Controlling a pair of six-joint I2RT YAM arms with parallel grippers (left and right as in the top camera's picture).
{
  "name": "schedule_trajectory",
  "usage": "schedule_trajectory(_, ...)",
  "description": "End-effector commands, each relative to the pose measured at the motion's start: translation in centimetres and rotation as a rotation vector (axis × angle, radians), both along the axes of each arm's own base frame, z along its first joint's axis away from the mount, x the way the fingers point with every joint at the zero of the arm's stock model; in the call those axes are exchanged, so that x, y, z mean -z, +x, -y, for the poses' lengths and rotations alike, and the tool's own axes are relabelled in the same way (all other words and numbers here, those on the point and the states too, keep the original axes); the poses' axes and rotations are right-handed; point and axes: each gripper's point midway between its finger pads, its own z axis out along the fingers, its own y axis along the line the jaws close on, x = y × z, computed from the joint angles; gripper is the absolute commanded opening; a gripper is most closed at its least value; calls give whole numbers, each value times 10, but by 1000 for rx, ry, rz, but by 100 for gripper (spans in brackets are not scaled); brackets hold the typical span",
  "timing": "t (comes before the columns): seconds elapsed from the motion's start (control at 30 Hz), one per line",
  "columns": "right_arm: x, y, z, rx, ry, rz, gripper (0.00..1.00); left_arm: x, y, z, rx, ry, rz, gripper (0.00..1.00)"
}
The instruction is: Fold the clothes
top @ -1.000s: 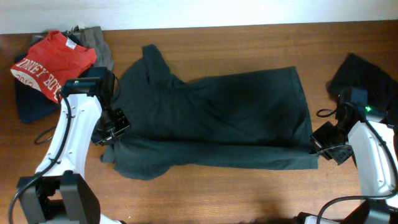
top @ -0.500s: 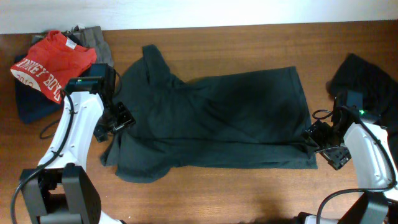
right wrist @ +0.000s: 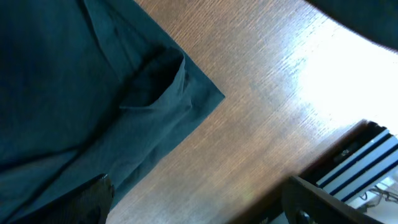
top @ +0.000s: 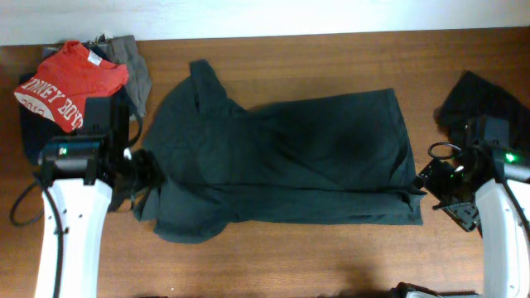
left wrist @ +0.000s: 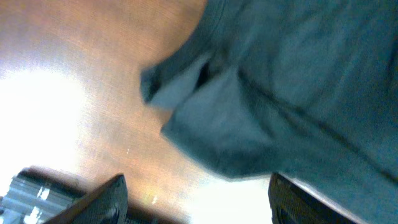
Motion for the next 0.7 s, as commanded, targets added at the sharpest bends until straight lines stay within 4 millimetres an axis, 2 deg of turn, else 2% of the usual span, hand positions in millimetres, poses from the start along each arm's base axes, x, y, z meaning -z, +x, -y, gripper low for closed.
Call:
schedule_trajectory(0.0, -12, 1, 2, -5, -17, 43, 91, 12, -17, 8, 21, -53, -94, 72)
schedule_trajectory(0.1, -12, 1, 2, -5, -17, 44, 91, 28, -25, 13, 28, -83, -142, 72)
schedule_trajectory(0.23, -12, 1, 2, -5, -17, 43, 91, 70, -41, 17, 27, -109, -226, 70)
schedule_trajectory(0.4, -12, 4, 3, -21, -22, 51, 91, 126, -69, 38, 23, -230, -315, 66)
schedule_trajectory(0.6, -13, 5, 3, -27, -26, 59, 91, 156, -77, 35, 11, -211, -333, 66)
schedule_trajectory(0.67, -13, 5, 3, -27, -26, 59, 91, 166, -77, 25, 4, -156, -358, 66)
